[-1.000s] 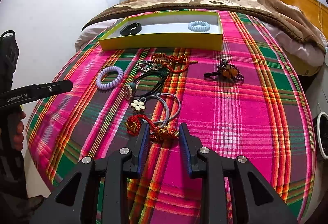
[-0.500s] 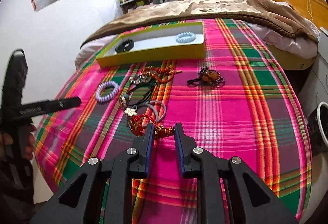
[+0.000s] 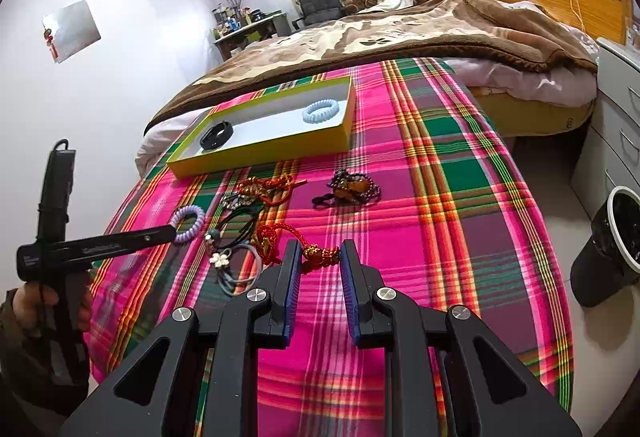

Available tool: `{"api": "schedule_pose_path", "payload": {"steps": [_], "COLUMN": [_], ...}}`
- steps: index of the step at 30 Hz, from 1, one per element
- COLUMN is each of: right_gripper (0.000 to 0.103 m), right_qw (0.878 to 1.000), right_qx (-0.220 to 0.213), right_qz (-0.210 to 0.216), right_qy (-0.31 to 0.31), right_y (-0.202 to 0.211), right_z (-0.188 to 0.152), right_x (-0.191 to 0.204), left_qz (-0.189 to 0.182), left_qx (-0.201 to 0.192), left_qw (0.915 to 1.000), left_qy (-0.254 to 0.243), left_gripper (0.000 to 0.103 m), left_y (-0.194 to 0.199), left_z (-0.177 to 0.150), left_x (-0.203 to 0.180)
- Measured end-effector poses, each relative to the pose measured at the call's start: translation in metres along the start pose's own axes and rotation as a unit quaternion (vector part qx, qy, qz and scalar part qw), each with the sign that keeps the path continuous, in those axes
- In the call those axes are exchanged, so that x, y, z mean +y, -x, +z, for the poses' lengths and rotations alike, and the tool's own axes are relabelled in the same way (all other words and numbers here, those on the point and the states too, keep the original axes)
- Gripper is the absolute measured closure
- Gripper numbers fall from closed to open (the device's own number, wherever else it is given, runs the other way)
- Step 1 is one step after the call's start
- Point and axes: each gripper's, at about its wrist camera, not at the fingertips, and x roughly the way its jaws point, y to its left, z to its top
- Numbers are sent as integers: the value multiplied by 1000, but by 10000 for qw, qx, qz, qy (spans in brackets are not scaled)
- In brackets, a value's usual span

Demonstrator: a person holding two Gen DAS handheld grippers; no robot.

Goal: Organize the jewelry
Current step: 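Grasp the lavender coil with the left tool while the right tool grasps the red knotted charm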

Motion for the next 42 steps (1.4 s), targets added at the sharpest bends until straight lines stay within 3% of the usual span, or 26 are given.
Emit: {"api": "schedule_pose_path", "payload": {"steps": [11, 15, 17, 20, 24, 31, 39, 42], "right_gripper": [82, 82, 82, 82, 82, 82, 82, 82], "right_qw": [9999, 9999, 9999, 9999, 9999, 9999, 9998, 9998], "right_qx": [8, 17, 15, 28, 26, -55, -153, -156], "right_qz": [144, 154, 150, 145, 136, 94, 82, 77], "right_qy": [19, -14, -41, -41, -26, -22, 32, 50], "right_y": [-7, -8, -8, -9, -10, -7, -7, -7], "right_z": [7, 8, 8, 8, 9, 12, 22, 22], "right_x": [-4, -5, -6, -5, -3, 2, 10, 12], "left_qz": [960, 965, 962, 984, 695, 519, 441, 516], "left_qx": [-78, -56, -71, -111, -109, -265, -510, -433], "left_qw": [9931, 9929, 9921, 9914, 9950, 9968, 9962, 9966], "left_qy": [-665, -699, -803, -861, -713, -551, -553, -476], "left_gripper": [53, 63, 78, 88, 92, 92, 92, 92], "left_y": [-11, -9, -7, -5, -1, 12, 29, 23], "left_z": [2, 1, -1, -3, -3, -1, 6, 8], "left_x": [-23, -24, -27, -29, -22, -14, -9, -4]}}
